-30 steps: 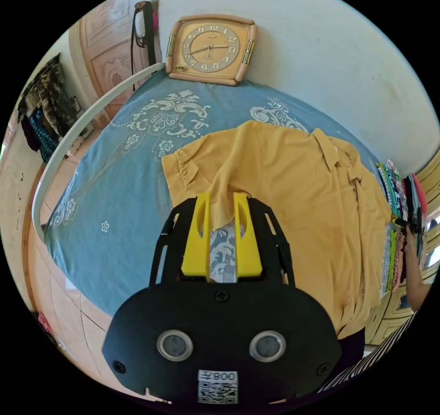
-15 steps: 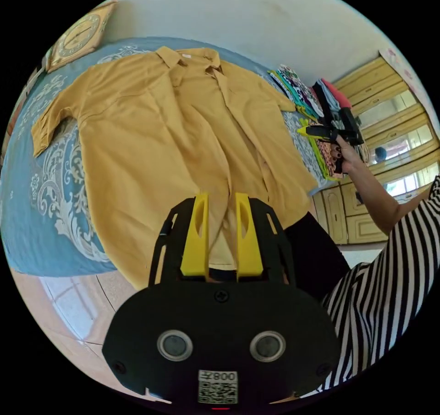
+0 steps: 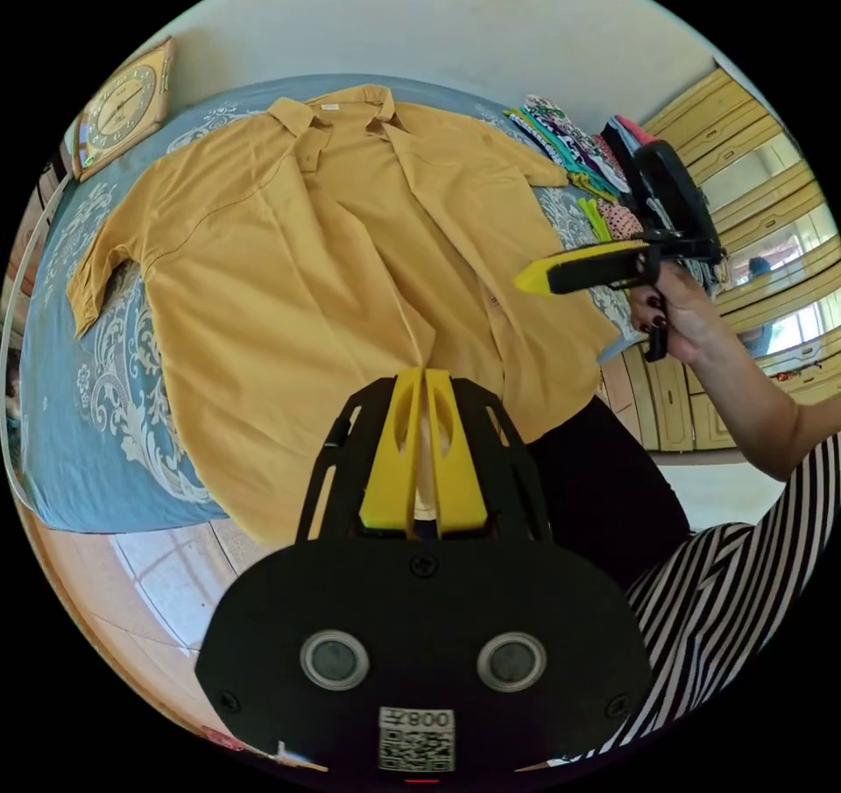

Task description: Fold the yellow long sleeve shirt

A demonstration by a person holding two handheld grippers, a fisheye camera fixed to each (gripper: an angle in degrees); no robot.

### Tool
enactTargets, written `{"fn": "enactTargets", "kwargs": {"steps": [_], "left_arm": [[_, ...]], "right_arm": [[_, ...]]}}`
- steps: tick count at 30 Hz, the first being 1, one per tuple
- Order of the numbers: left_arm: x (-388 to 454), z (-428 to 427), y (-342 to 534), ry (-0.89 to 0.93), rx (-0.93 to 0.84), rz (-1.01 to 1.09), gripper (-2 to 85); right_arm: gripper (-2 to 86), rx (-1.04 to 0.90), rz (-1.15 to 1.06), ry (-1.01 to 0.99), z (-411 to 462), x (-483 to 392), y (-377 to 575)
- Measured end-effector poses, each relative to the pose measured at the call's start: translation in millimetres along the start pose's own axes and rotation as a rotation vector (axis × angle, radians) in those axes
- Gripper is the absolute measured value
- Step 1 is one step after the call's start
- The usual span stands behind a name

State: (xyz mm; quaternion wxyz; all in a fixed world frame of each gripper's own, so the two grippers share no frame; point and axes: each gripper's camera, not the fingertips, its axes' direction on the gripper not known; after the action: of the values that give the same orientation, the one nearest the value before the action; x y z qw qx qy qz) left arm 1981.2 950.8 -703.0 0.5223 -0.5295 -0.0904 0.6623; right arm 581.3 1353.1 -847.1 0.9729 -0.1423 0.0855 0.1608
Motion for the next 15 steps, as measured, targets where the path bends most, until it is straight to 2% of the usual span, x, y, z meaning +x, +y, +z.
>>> {"fn": "enactTargets", "kwargs": {"steps": [8,12,15], "left_arm": [[0,4,17,0.052,0.023,0.016,0.5],[-6,12,28,0.067,0.015,0.028,0.5],[-14,20,34,0.106,0.001,0.026,0.4]], "right_arm": [[7.7,0.064,0.075,-0.008,52,82,-153],[8.2,0.116,0.109,0.080,81,120,-225],[8.7,0.121,0.079,0.239,107,134,-263]]}}
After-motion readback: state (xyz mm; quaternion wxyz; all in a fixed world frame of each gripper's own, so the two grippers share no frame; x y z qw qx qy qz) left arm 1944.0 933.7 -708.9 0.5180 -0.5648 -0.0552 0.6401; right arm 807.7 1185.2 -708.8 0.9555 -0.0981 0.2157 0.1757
